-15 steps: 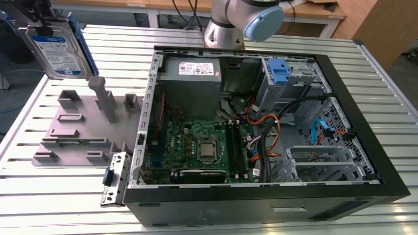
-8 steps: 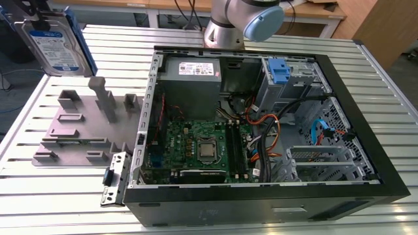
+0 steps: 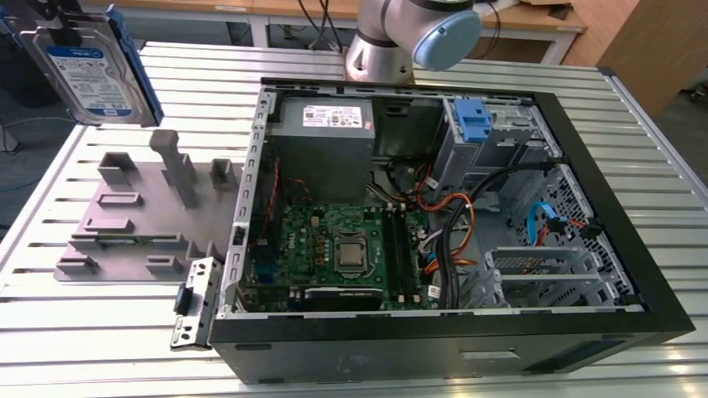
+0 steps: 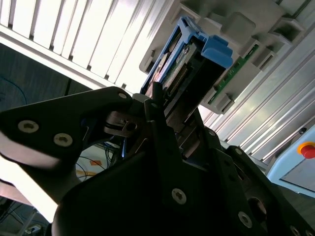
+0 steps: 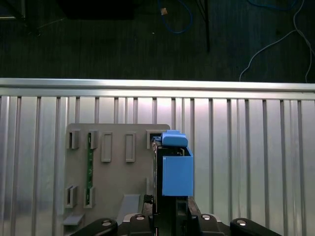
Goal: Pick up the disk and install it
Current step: 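Pick up the disk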
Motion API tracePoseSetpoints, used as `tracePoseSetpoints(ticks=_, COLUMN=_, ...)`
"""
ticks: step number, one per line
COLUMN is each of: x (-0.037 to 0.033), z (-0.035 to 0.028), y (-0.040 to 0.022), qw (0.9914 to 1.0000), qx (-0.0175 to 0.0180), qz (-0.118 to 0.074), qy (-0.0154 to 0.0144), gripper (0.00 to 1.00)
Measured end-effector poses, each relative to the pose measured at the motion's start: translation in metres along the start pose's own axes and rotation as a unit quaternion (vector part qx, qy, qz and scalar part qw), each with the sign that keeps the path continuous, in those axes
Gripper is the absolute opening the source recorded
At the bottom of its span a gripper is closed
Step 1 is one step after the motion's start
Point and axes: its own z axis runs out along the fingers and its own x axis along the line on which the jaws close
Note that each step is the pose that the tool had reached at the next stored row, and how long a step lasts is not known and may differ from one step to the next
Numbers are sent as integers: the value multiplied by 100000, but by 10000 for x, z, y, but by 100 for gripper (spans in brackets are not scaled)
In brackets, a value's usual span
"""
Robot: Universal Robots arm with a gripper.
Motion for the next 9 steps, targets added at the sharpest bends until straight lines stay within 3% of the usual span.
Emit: tracePoseSetpoints(ticks=9, x=-2, z=-41, y=2, qw=100000, qx=-4, qz=1, qy=2, gripper=35)
